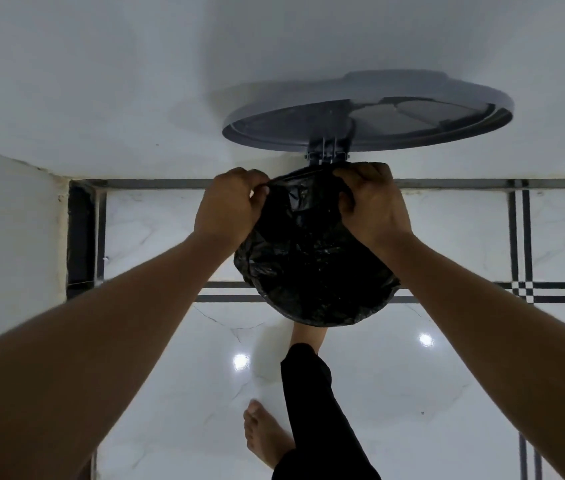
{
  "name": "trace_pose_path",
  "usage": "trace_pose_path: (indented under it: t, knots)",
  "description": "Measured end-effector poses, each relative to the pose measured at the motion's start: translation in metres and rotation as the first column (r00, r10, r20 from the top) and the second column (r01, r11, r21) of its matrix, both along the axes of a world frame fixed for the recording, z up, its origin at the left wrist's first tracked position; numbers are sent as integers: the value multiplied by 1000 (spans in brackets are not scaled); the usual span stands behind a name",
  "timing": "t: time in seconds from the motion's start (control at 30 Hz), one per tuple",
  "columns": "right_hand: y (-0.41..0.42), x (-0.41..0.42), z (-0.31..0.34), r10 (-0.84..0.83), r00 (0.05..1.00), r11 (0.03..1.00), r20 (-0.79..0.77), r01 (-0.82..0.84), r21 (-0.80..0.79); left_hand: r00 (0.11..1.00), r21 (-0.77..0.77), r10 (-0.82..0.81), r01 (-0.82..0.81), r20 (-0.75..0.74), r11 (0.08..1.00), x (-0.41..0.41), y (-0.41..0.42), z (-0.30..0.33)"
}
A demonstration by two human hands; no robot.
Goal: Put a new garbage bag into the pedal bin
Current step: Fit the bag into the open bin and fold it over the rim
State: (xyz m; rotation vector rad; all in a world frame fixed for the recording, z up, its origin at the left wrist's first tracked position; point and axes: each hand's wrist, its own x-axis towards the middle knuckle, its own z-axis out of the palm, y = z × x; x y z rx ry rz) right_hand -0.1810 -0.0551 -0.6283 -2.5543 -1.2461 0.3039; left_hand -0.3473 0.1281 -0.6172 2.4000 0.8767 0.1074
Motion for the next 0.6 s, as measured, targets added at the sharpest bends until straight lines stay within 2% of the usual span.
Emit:
trace_pose_path:
  t: [0.03, 0.1, 0.17, 0.27, 0.33, 0.4, 0.47, 0.53, 0.6]
  knots:
    - [-1, 0, 0, 13, 1000, 1000, 0, -13, 4, 996, -115, 91, -89, 13, 989, 5, 5, 1]
    - [-3, 1, 1, 23, 999, 1000, -23, -22, 15, 958, -323, 286, -274, -9, 906, 15, 12, -1]
    - [-4, 4, 1, -20, 998, 999, -54, 22, 34, 926, -425, 372, -360, -57, 830, 26, 17, -5]
    - [-1, 11, 2, -107, 984, 991, -139, 116, 58, 933, -430, 335, -359, -134, 828, 34, 24, -10]
    - [4, 18, 6, -170, 953, 983, -252, 181, 20, 932, -408, 311, -361, -186, 838, 36, 27, -14]
    - [10, 25, 11, -276, 888, 959, -368, 281, -42, 934, -420, 262, -344, -241, 840, 36, 26, -19]
    - [13, 33, 15, -392, 781, 914, -486, 389, -111, 928, -434, 184, -318, -323, 843, 36, 23, -19]
    - [14, 39, 17, -468, 696, 876, -545, 446, -183, 909, -493, 177, -359, -376, 793, 35, 22, -20]
    - [14, 42, 18, -506, 660, 858, -556, 451, -245, 899, -616, 221, -422, -377, 665, 31, 23, -19]
